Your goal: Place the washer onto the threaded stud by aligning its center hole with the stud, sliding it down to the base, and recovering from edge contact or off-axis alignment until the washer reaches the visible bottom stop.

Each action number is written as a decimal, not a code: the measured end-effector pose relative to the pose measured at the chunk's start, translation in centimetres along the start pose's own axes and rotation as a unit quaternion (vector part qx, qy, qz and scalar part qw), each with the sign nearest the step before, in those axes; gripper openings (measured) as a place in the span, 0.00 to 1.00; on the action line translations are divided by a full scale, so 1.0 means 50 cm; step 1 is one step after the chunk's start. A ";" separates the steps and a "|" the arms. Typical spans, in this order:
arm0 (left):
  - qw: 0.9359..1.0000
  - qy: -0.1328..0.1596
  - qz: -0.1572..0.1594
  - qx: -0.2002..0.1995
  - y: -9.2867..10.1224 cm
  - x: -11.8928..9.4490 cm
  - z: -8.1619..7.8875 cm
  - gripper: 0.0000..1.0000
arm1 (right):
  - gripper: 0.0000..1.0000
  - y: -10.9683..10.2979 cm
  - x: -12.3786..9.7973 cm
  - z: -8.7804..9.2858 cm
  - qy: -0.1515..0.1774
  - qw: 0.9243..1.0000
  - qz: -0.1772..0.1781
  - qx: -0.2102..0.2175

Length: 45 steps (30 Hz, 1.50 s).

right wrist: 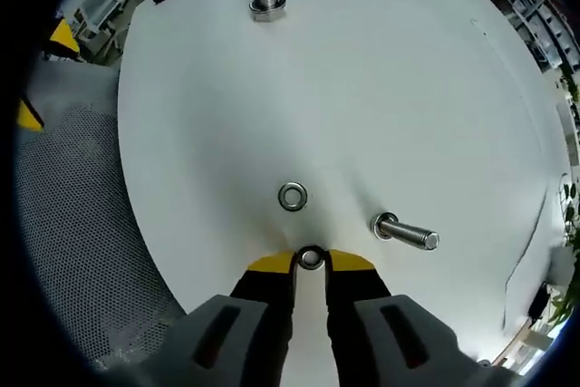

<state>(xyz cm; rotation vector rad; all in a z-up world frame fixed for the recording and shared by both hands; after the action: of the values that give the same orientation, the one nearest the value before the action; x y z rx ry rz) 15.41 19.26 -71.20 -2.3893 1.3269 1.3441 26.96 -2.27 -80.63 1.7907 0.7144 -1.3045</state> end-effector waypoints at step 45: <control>1.000 0.002 -0.006 0.006 -0.002 -0.003 -0.003 0.33 | 0.13 0.081 -0.069 0.008 0.096 0.983 0.038 0.153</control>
<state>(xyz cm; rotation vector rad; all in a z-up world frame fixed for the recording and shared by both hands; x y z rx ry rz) 15.53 19.36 -71.03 -2.3885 1.3173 1.3246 28.97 -4.73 -76.31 2.1927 0.5646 -1.2536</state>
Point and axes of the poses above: the point that each gripper's makers call its tool centre point, and the gripper's own axes: x roughly forward along the fingers, y roughly to its right, z roughly out of its underside, the point moved 6 cm from there along -x, roughly backward along the fingers, and after that the axes turned 13 degrees about z, right-handed, at the moved point
